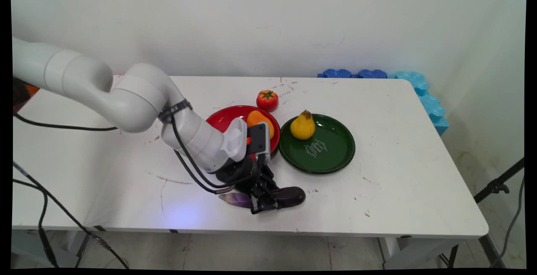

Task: Place the picked object on the table

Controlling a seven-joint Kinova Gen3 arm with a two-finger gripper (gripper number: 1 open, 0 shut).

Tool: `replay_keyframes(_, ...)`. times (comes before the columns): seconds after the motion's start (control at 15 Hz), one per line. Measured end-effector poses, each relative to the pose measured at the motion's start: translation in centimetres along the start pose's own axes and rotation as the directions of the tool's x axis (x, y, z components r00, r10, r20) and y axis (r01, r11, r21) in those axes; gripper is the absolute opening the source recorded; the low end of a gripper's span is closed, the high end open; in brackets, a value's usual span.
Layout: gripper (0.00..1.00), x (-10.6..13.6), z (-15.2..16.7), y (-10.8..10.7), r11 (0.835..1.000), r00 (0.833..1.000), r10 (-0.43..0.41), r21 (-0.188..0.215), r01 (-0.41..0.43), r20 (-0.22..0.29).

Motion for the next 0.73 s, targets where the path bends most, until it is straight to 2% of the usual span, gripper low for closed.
replay_keyframes(0.33,0.00,-0.17,0.94,-0.04,1.000,1.000,-0.012,0.010,0.012,-0.002)
replay_keyframes(0.4,1.00,-0.14,1.00,-0.07,1.000,1.000,-0.016,0.013,0.016,-0.004)
replay_keyframes(0.73,1.00,0.35,0.42,-0.10,1.000,1.000,-0.011,0.014,0.011,-0.015)
